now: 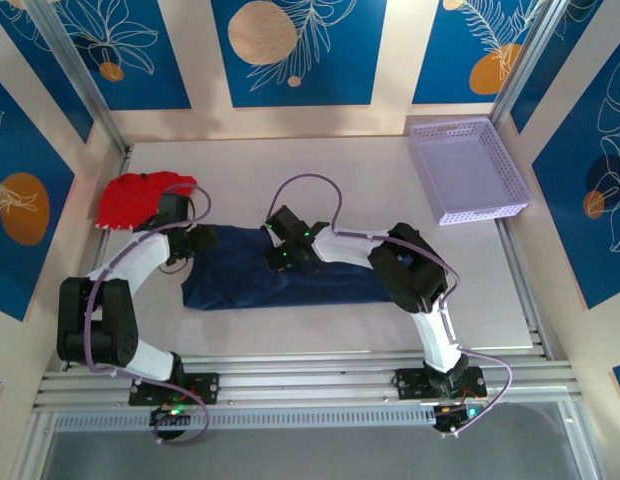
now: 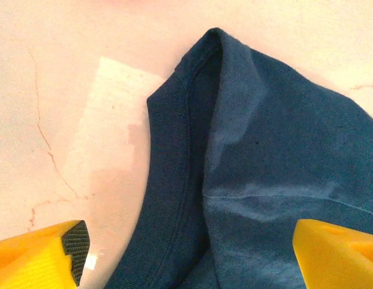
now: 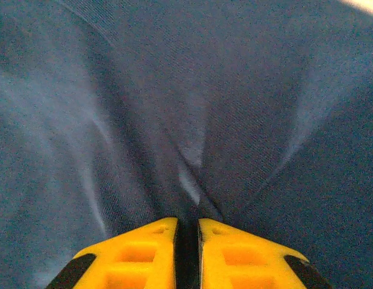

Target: Fold the inside-out t-shirt

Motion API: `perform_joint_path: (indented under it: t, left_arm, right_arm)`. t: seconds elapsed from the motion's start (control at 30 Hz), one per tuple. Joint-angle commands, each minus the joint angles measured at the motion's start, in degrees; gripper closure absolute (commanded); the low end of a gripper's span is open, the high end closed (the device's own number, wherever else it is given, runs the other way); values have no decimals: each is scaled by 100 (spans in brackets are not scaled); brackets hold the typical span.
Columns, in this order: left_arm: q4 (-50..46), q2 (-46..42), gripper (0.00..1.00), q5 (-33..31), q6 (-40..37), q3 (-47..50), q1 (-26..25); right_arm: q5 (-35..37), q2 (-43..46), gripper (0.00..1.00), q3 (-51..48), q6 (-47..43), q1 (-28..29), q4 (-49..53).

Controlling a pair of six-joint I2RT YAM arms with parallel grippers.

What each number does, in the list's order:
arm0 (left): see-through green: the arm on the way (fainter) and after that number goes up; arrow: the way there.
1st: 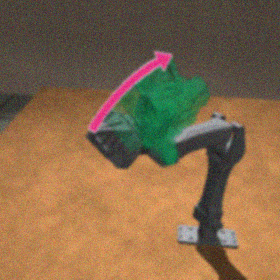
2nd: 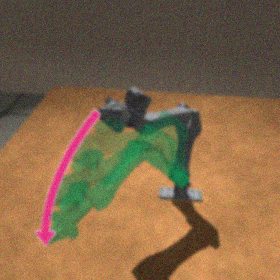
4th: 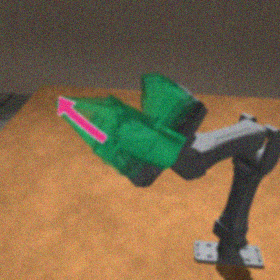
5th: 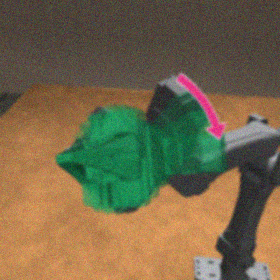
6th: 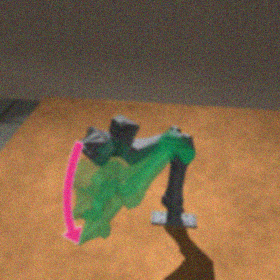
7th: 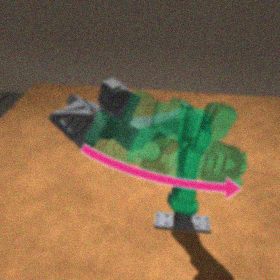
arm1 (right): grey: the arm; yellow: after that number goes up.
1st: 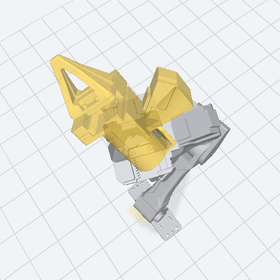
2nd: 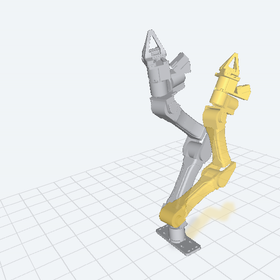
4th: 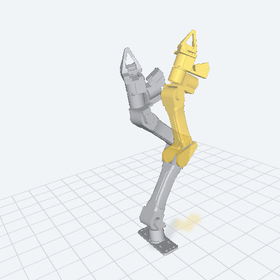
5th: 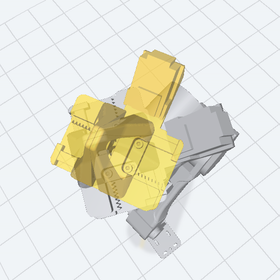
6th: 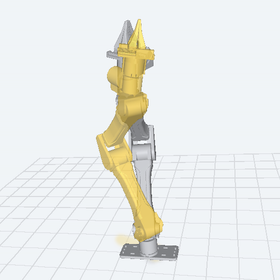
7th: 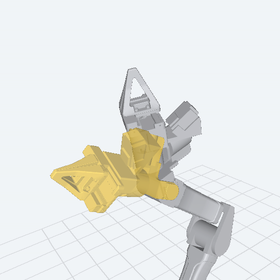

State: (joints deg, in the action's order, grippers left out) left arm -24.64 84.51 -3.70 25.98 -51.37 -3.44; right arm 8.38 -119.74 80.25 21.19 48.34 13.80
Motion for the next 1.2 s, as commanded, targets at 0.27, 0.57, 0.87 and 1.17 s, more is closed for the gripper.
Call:
perform_joint_path:
  t: [0.27, 0.57, 0.87, 1.17]
  left_arm:
    - [404, 852, 0, 948, -608, -96, 42]
    - [436, 1270, 0, 1219, -753, -129, -277]
    - [923, 954, 17, 1963, -646, 275, -765]
    - [1321, 1058, 44, 2353, -679, 422, -966]
  right_arm:
    - [-24, -14, 83, -112, -89, 20, 275]
    - [-45, -1, 84, -124, -88, 79, 185]
    - [-25, -1, 85, -81, -114, 71, 184]
    - [-8, -5, 85, -87, -98, 95, 149]
